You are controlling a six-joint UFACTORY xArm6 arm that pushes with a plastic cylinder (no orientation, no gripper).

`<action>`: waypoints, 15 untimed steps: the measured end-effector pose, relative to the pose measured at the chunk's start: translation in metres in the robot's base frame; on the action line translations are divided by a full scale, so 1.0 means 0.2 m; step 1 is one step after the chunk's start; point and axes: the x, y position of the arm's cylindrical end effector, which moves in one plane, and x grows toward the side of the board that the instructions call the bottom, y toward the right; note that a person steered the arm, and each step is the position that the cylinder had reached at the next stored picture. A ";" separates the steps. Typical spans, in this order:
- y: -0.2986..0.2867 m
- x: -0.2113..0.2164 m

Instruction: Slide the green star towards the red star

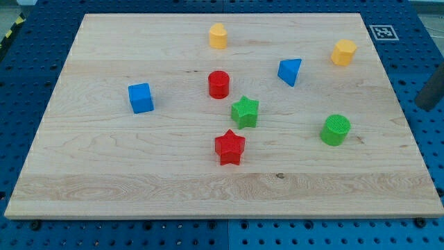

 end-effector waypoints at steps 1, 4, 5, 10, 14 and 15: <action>0.00 0.01; -0.57 0.10; -0.73 0.12; -1.30 0.13; -1.50 -0.04; -1.58 -0.13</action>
